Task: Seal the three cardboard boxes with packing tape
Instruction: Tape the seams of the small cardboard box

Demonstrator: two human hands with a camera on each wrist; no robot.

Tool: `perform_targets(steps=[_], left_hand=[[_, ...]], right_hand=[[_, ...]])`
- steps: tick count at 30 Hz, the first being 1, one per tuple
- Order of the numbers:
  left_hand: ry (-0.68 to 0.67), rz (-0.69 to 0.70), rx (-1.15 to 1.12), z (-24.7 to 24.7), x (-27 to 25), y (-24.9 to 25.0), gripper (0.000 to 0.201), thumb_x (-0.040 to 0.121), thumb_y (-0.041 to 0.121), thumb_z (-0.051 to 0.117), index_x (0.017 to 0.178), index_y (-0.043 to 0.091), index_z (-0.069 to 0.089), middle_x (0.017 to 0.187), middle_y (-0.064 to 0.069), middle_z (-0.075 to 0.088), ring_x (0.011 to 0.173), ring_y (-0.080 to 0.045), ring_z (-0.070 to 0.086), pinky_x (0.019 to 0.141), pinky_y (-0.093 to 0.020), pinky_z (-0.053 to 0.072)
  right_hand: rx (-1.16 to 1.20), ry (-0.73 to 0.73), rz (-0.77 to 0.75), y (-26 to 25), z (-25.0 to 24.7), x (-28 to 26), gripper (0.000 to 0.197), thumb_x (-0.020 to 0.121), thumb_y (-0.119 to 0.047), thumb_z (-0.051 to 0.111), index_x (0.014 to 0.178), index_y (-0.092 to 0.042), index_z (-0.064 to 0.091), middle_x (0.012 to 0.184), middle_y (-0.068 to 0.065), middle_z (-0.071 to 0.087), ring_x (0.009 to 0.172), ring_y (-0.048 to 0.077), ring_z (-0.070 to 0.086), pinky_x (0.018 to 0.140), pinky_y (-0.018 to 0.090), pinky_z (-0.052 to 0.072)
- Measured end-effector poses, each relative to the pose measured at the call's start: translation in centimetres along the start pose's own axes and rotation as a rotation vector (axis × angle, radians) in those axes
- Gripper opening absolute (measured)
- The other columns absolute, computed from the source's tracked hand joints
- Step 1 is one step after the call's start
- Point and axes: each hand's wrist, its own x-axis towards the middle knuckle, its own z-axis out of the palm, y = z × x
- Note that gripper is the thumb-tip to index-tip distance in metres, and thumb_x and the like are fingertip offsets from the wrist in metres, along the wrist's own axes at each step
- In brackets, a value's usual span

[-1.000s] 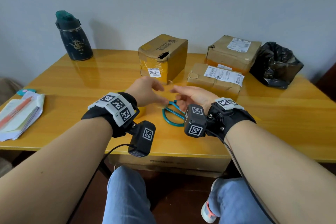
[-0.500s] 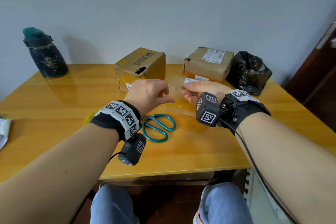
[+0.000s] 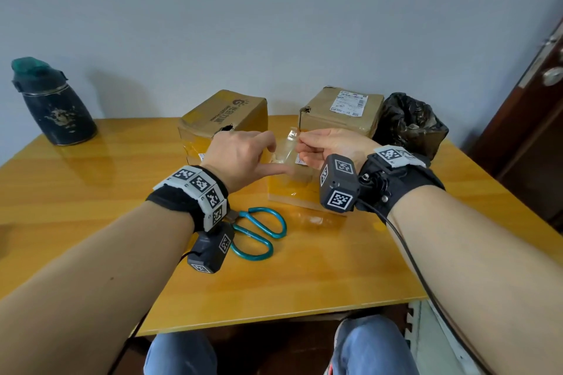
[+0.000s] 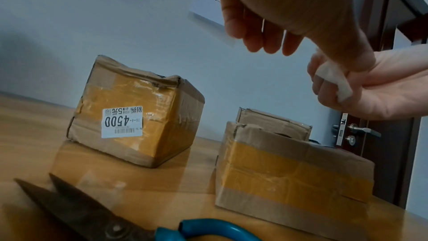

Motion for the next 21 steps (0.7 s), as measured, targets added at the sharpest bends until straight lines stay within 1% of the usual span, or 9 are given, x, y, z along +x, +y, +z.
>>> perform_targets(steps=[4, 6, 8, 10, 12, 14, 16, 18, 21], left_hand=[[0.03, 0.044, -0.012, 0.5, -0.5, -0.2, 0.059, 0.076, 0.068, 0.052, 0.077, 0.01, 0.063, 0.053, 0.005, 0.052, 0.044, -0.013, 0.048, 0.039, -0.023, 0.038], [0.01, -0.087, -0.024, 0.5, -1.0, -0.3, 0.063, 0.08, 0.071, 0.045, 0.077, 0.011, 0.063, 0.054, 0.006, 0.052, 0.045, -0.013, 0.048, 0.04, -0.026, 0.043], [-0.041, -0.4, -0.088, 0.3, -0.9, 0.0, 0.063, 0.083, 0.07, 0.043, 0.077, 0.01, 0.064, 0.056, 0.004, 0.056, 0.048, -0.013, 0.051, 0.047, -0.032, 0.05], [-0.18, -0.859, -0.293, -0.4, 0.4, 0.5, 0.065, 0.088, 0.066, 0.04, 0.083, 0.007, 0.066, 0.064, -0.003, 0.064, 0.055, -0.016, 0.059, 0.058, -0.036, 0.057], [-0.334, -1.32, -0.715, -1.0, 1.7, 0.5, 0.08, 0.086, 0.074, 0.032, 0.094, 0.002, 0.064, 0.08, -0.013, 0.069, 0.069, -0.023, 0.066, 0.066, -0.038, 0.059], [-0.42, -1.538, -1.097, -1.5, 2.2, 0.1, 0.091, 0.077, 0.083, 0.034, 0.105, -0.001, 0.056, 0.095, -0.02, 0.07, 0.083, -0.032, 0.069, 0.073, -0.041, 0.057], [-0.451, -1.556, -1.304, -1.7, 2.1, -0.3, 0.095, 0.065, 0.083, 0.05, 0.117, 0.003, 0.048, 0.106, -0.022, 0.069, 0.089, -0.033, 0.07, 0.07, -0.041, 0.058], [-0.493, -1.532, -1.33, -1.7, 2.0, -0.5, 0.097, 0.056, 0.072, 0.066, 0.119, -0.001, 0.051, 0.109, -0.017, 0.068, 0.088, -0.027, 0.07, 0.064, -0.036, 0.059], [-0.513, -1.497, -1.293, -1.4, 1.5, -0.5, 0.065, 0.057, 0.042, 0.082, 0.108, 0.005, 0.063, 0.1, -0.009, 0.067, 0.077, -0.015, 0.067, 0.066, -0.03, 0.06]], right_hand=[[0.083, 0.059, -0.055, -0.3, -1.1, 0.2, 0.008, 0.089, -0.008, 0.06, 0.093, -0.002, 0.064, 0.074, 0.009, 0.071, 0.063, 0.015, 0.068, 0.062, 0.024, 0.059], [0.068, 0.043, -0.035, -0.6, -1.7, 0.1, 0.013, 0.083, -0.009, 0.063, 0.094, -0.002, 0.064, 0.075, 0.01, 0.071, 0.065, 0.015, 0.068, 0.063, 0.024, 0.059], [0.0, -0.001, -0.012, -0.6, -1.6, -0.2, 0.013, 0.081, -0.01, 0.064, 0.091, -0.001, 0.064, 0.075, 0.01, 0.07, 0.065, 0.016, 0.068, 0.064, 0.025, 0.059], [-0.03, -0.044, -0.029, -0.3, -1.2, -0.3, 0.006, 0.084, -0.007, 0.061, 0.087, -0.003, 0.064, 0.075, 0.009, 0.07, 0.066, 0.016, 0.067, 0.063, 0.024, 0.058], [-0.056, -0.088, -0.056, -0.1, -0.7, -0.3, 0.004, 0.084, -0.005, 0.061, 0.087, -0.004, 0.063, 0.076, 0.009, 0.069, 0.068, 0.016, 0.066, 0.063, 0.023, 0.057], [-0.099, -0.133, -0.083, -0.1, -0.5, -0.5, 0.005, 0.089, -0.002, 0.056, 0.088, -0.003, 0.062, 0.078, 0.009, 0.068, 0.069, 0.016, 0.066, 0.064, 0.022, 0.057], [-0.14, -0.165, -0.093, -0.1, -0.5, -0.6, 0.008, 0.091, -0.001, 0.053, 0.089, -0.001, 0.061, 0.08, 0.01, 0.067, 0.071, 0.017, 0.066, 0.064, 0.022, 0.057], [-0.175, -0.186, -0.092, 0.0, -0.3, -0.6, 0.008, 0.091, 0.0, 0.053, 0.089, -0.001, 0.06, 0.081, 0.011, 0.066, 0.072, 0.017, 0.065, 0.064, 0.022, 0.057], [-0.23, -0.209, -0.071, 0.0, -0.1, -0.6, 0.009, 0.091, 0.003, 0.051, 0.09, -0.001, 0.059, 0.082, 0.012, 0.066, 0.072, 0.017, 0.065, 0.065, 0.022, 0.057]])
